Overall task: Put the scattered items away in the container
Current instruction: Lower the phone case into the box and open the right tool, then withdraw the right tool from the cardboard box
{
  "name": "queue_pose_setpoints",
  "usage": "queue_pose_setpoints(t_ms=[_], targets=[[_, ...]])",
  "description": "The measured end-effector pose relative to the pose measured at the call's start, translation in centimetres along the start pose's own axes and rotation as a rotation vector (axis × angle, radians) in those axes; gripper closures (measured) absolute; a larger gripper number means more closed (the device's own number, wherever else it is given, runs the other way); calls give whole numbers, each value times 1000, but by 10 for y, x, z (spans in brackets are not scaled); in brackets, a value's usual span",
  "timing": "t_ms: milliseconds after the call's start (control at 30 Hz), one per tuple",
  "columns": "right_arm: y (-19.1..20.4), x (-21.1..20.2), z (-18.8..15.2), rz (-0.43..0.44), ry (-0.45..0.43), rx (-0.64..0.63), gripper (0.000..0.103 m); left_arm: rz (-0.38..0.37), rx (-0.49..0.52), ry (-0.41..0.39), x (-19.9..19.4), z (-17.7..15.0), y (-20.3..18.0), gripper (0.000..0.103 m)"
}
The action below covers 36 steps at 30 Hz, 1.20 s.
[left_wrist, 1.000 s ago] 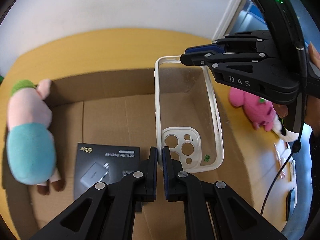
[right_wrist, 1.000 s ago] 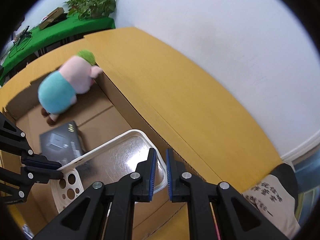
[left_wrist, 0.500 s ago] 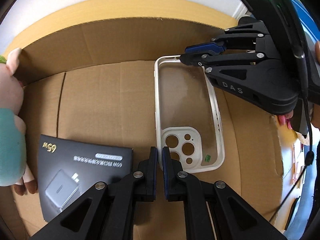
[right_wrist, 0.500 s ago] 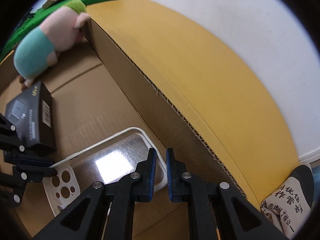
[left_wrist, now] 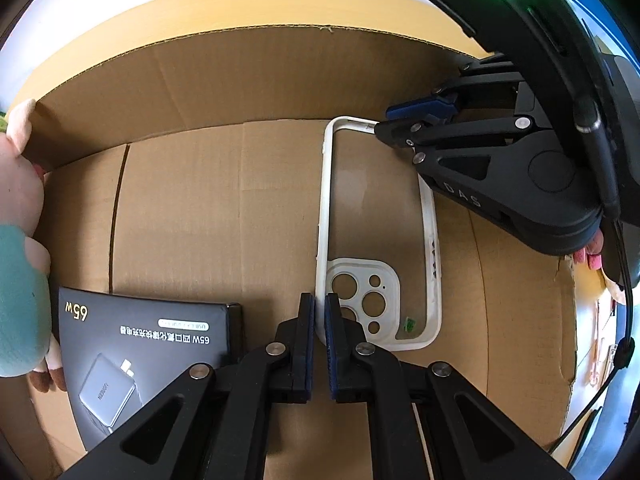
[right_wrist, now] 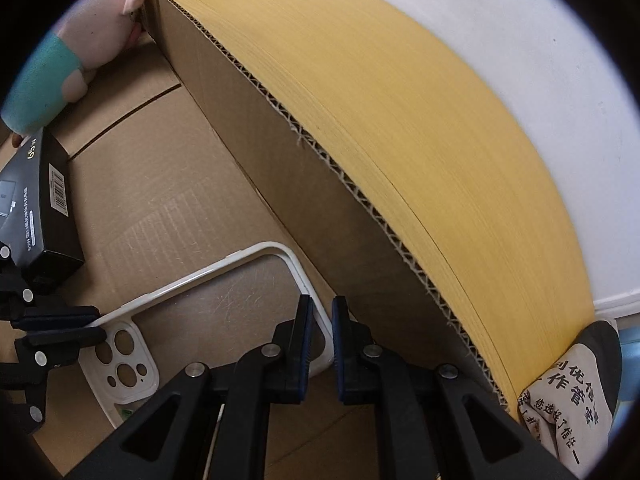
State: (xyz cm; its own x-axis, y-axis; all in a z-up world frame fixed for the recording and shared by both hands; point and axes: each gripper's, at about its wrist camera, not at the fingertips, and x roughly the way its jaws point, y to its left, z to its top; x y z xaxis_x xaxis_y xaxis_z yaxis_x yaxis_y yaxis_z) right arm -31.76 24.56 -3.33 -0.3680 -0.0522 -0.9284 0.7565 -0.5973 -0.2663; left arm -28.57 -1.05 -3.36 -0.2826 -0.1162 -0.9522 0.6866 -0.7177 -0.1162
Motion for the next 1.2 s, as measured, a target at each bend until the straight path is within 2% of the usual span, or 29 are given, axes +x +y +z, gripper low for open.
queue_pose_setpoints(t_ms=[33,100,133,167,267,367,500,600,700,767,900,1000,1200], targets=[[1,-2,0,2,-4,3,92,0,-1,-10,-1,0,0,98],[3,-7,-3,17,-12,10,83,-1,-6,-31,-6,-2,2,88],[5,-9,-4,17,-15,15,77,-2,-7,-44,-9,-2,2,72],[6,-11,-6,18,-18,22,71,-7,-6,-63,-14,-3,3,62],[10,-28,-14,54,-56,58,70,5,10,-134,-38,-8,2,45],[17,-60,-23,78,-139,100,70,22,49,-215,-68,-18,0,36],[30,-123,-48,79,-293,196,67,28,118,-336,-117,-40,7,27],[40,-168,-70,52,-400,266,58,30,123,-429,-156,-58,28,23],[50,-202,-97,17,-478,346,46,73,137,-531,-192,-86,46,17],[60,-207,-116,-8,-489,416,34,89,140,-577,-203,-97,58,13],[97,-224,-140,-25,-511,499,34,120,157,-635,-231,-148,91,10],[132,-237,-166,-31,-519,551,34,153,157,-662,-244,-175,97,9],[195,-244,-179,-39,-513,659,34,164,121,-679,-254,-221,120,7]])
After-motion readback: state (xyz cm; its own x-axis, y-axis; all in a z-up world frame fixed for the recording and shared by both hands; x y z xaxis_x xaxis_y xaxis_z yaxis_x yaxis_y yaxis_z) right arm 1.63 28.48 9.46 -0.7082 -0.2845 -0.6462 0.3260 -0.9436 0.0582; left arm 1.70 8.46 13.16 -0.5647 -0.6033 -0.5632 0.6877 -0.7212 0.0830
